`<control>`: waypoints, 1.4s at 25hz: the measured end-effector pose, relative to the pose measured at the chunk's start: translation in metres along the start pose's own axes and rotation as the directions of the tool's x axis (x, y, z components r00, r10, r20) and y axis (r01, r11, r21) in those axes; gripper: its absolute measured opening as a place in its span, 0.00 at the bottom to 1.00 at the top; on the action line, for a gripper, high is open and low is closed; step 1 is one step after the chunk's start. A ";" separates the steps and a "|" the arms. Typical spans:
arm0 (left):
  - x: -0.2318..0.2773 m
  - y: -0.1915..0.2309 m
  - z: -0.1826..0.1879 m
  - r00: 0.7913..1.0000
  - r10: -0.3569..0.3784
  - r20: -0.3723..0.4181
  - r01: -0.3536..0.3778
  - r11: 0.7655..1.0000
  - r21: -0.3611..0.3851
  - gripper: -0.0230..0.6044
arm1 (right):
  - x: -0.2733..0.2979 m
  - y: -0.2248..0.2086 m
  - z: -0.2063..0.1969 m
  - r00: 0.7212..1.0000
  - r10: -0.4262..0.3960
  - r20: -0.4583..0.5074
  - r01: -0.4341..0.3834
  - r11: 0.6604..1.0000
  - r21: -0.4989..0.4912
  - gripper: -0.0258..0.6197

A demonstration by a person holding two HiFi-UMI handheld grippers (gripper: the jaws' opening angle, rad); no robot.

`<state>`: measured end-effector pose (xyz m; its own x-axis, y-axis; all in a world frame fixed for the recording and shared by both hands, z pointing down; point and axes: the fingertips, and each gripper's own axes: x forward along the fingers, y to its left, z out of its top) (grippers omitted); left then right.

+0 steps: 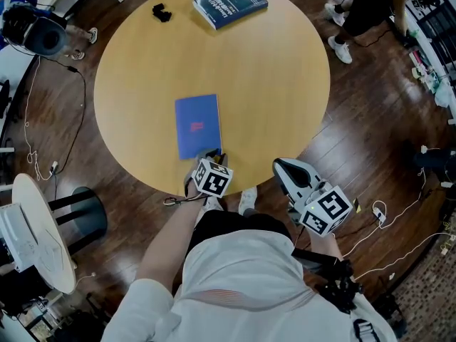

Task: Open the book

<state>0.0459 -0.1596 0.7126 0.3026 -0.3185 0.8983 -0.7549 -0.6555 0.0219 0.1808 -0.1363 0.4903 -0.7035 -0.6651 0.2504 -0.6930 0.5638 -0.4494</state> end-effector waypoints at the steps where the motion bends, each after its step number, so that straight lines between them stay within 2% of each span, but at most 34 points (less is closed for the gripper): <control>1: 0.000 0.001 -0.001 1.000 0.006 0.000 -0.006 1.000 0.000 0.18 | 0.000 0.000 -0.001 1.000 0.000 -0.001 0.000 1.000 0.000 0.04; 8: 0.000 -0.003 -0.001 0.999 0.032 -0.004 -0.032 0.998 0.046 0.13 | 0.002 0.002 -0.002 1.000 0.003 -0.004 -0.003 1.000 0.000 0.04; 12: -0.003 -0.005 0.001 0.999 0.034 0.012 -0.034 0.999 0.011 0.05 | 0.002 0.002 0.000 1.000 0.005 -0.004 -0.005 1.000 0.001 0.04; 18: -0.017 -0.004 0.009 0.998 0.012 0.055 -0.010 0.999 -0.039 0.05 | 0.004 0.004 -0.002 1.000 0.015 -0.006 -0.015 1.000 0.002 0.04; 23: -0.053 -0.004 0.026 0.988 -0.009 0.152 0.025 0.994 -0.110 0.05 | 0.010 0.014 -0.002 0.999 0.041 -0.012 -0.041 0.999 -0.002 0.04; 28: -0.094 0.009 0.033 0.972 0.002 0.236 0.039 0.984 -0.173 0.05 | 0.025 0.031 -0.001 0.996 0.084 -0.028 -0.084 0.996 -0.008 0.04; 32: -0.130 0.035 0.029 0.951 0.046 0.307 0.040 0.963 -0.268 0.05 | 0.045 0.051 -0.001 0.991 0.132 -0.036 -0.132 0.991 -0.019 0.04; 35: -0.153 0.059 0.020 0.936 0.101 0.338 0.027 0.935 -0.353 0.05 | 0.060 0.065 -0.002 0.986 0.161 -0.051 -0.163 0.986 -0.025 0.04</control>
<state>-0.0337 -0.1631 0.5679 0.4034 -0.5955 0.6947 -0.9035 -0.3794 0.1994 0.0937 -0.1383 0.4782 -0.8132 -0.5395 0.2185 -0.5731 0.6767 -0.4622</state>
